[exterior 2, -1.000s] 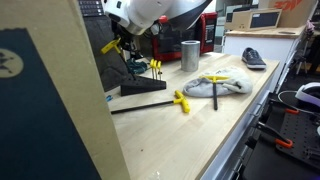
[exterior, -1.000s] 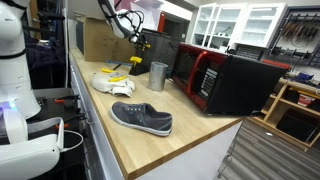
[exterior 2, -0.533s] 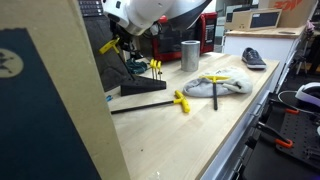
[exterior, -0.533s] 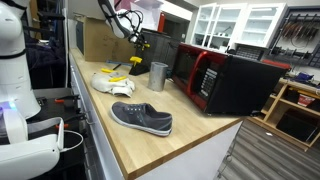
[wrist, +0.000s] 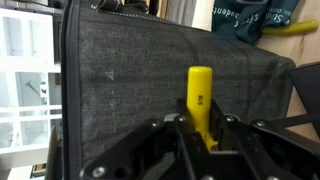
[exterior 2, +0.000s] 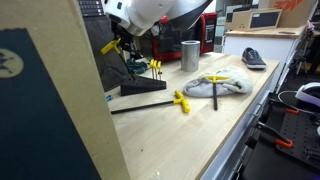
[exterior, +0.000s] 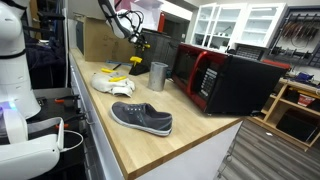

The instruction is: Put the things with the yellow handle on the stand

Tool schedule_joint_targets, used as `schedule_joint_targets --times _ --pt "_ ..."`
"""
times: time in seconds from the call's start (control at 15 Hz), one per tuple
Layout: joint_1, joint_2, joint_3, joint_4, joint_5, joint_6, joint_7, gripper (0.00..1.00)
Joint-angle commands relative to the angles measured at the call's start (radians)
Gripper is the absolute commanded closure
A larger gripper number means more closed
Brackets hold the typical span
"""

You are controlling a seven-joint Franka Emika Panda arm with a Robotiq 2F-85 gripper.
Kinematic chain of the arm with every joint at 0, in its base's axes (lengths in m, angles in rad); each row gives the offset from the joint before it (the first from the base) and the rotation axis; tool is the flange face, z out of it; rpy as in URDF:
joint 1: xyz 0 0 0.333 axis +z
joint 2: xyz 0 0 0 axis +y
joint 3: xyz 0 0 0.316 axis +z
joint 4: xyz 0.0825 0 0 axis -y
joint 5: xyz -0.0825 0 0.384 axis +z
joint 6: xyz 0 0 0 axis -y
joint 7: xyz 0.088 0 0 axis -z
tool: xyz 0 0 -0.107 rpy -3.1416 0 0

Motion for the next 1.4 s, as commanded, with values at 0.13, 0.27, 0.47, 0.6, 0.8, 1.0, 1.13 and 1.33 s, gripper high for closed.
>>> schedule_joint_targets --times 0.13,0.27,0.47,0.6,0.8,1.0,1.13,1.33 --pt "0.000 0.000 0.000 0.000 0.000 0.000 0.000 0.78" --pt "0.000 -0.001 0.000 -0.001 0.000 0.000 0.000 0.78" --pt "0.000 -0.001 0.000 -0.001 0.000 0.000 0.000 0.78" --pt "0.000 -0.001 0.000 -0.001 0.000 0.000 0.000 0.78" --pt "0.000 -0.001 0.000 -0.001 0.000 0.000 0.000 0.78" --pt "0.002 -0.002 0.002 0.002 -0.027 -0.004 0.036 0.94" --pt "0.004 -0.004 0.003 0.008 -0.096 -0.014 0.125 0.94" --pt "0.008 -0.018 0.008 -0.005 -0.252 -0.056 0.297 0.94"
